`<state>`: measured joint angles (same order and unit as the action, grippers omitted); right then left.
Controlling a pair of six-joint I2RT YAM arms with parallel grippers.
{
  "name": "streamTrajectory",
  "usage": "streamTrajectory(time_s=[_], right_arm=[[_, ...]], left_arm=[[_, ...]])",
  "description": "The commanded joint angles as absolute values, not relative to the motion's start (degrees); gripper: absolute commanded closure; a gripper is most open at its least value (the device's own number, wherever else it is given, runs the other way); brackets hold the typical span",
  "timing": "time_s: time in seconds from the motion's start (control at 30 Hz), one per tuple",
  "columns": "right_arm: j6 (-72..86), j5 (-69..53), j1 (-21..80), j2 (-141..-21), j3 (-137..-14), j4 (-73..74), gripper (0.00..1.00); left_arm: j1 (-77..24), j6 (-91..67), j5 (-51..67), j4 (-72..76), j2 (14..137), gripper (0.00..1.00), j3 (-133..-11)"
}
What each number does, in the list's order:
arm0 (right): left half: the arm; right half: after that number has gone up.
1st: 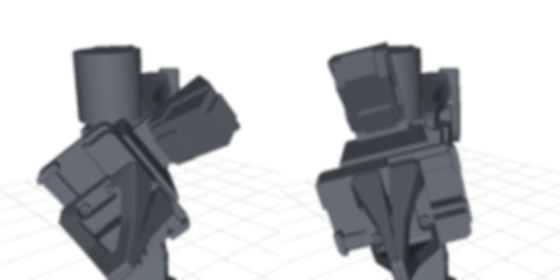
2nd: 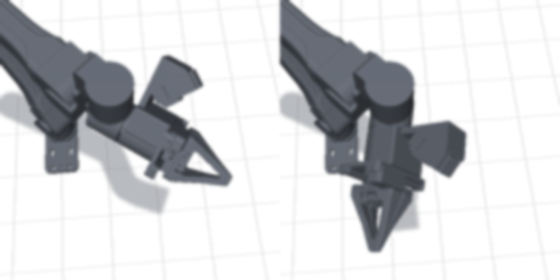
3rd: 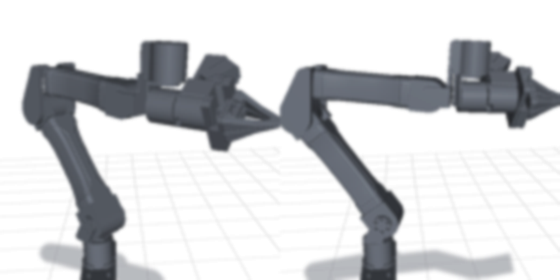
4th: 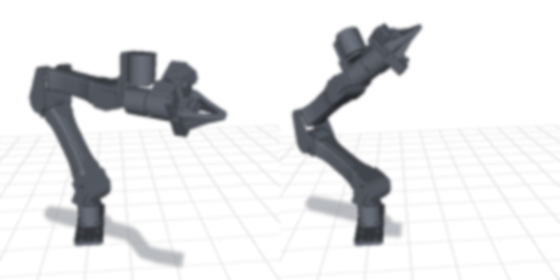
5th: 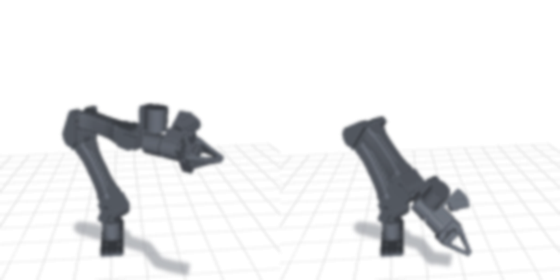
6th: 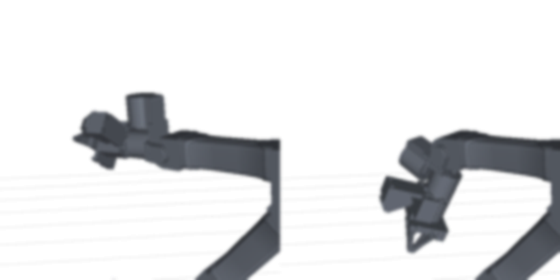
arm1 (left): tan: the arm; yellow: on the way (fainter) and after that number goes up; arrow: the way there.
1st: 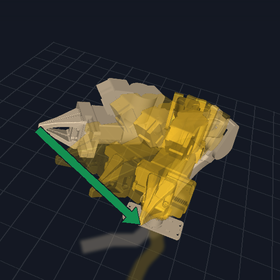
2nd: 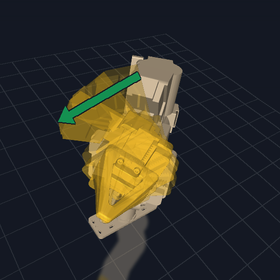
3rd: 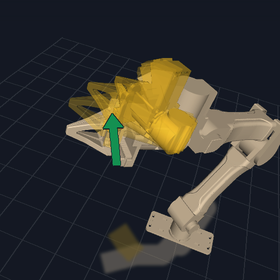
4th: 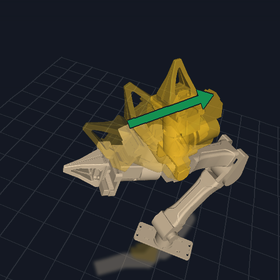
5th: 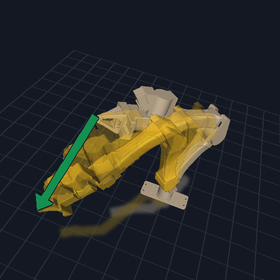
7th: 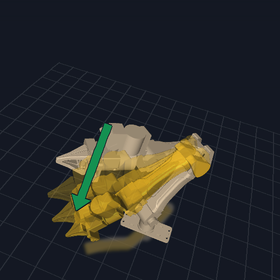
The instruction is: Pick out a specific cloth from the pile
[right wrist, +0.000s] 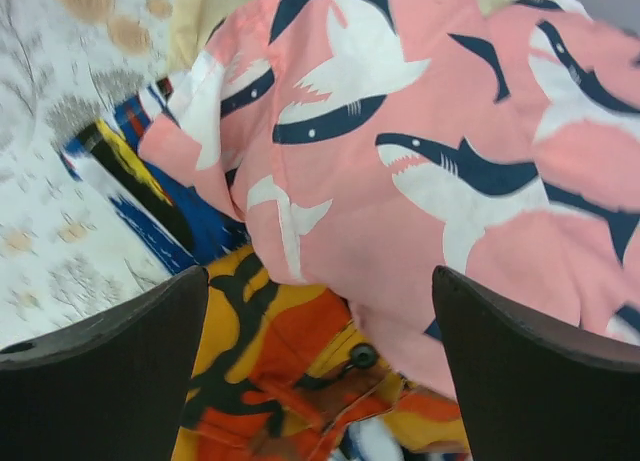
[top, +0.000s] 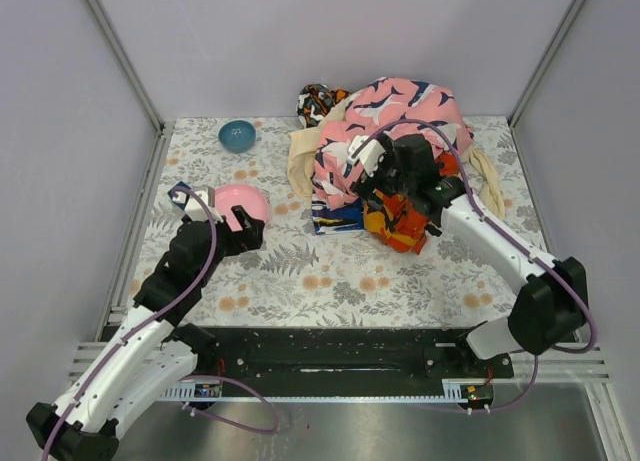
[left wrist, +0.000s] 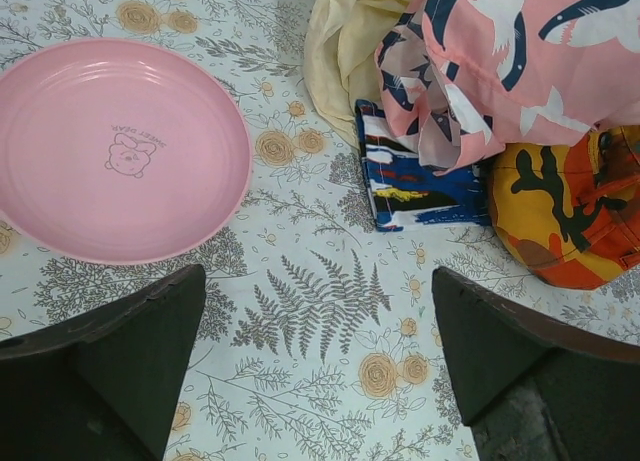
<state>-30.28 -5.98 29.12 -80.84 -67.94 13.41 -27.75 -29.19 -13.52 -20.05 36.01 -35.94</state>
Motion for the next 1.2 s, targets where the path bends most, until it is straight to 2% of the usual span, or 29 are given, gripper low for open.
streamTrajectory(time_s=[0.0,0.23,0.47,0.57,0.73,0.77,0.83,0.9,0.97,1.03,1.17], right_arm=[[-65.7,-10.0,29.4,-85.9,-73.2,27.1,0.01],[-78.1,-7.1,29.4,-94.3,-82.6,36.4,0.01],[-80.6,4.8,28.2,-108.2,-90.3,37.5,0.01],[-79.5,6.1,26.1,-114.9,-93.3,33.8,0.00],[-78.0,9.1,24.6,-122.9,-92.5,18.0,0.01],[-78.0,9.9,24.6,-124.4,-92.5,16.4,0.08],[-77.3,11.1,24.6,-125.8,-92.4,13.1,0.36],[-76.0,11.6,24.6,-125.2,-91.3,9.9,0.58],[-74.1,10.8,24.8,-122.1,-90.0,7.9,0.74],[-71.1,9.4,25.3,-117.6,-88.4,6.4,1.00],[-63.0,5.4,25.8,-106.7,-83.2,-2.1,1.00]], left_arm=[[-27.6,-27.7,-15.7,-18.5,34.9,0.01,-35.7],[-27.7,-26.7,-17.5,-17.8,37.3,0.01,-36.6],[-27.6,-26.6,-20.6,-18.4,39.8,0.01,-37.7],[-27.7,-26.5,-21.3,-18.0,40.0,0.01,-37.6],[-27.6,-26.5,-22.9,-17.8,40.4,0.01,-37.5],[-27.6,-26.6,-23.5,-18.0,40.6,0.01,-37.7],[-27.5,-26.7,-24.0,-18.4,40.5,0.01,-37.7],[-27.6,-27.0,-24.2,-18.6,40.5,0.01,-37.6],[-27.6,-27.2,-24.3,-18.6,40.3,0.01,-37.6],[-27.6,-27.3,-24.3,-18.6,40.4,0.01,-37.6],[-27.6,-27.8,-23.5,-18.6,40.3,0.01,-37.9]])
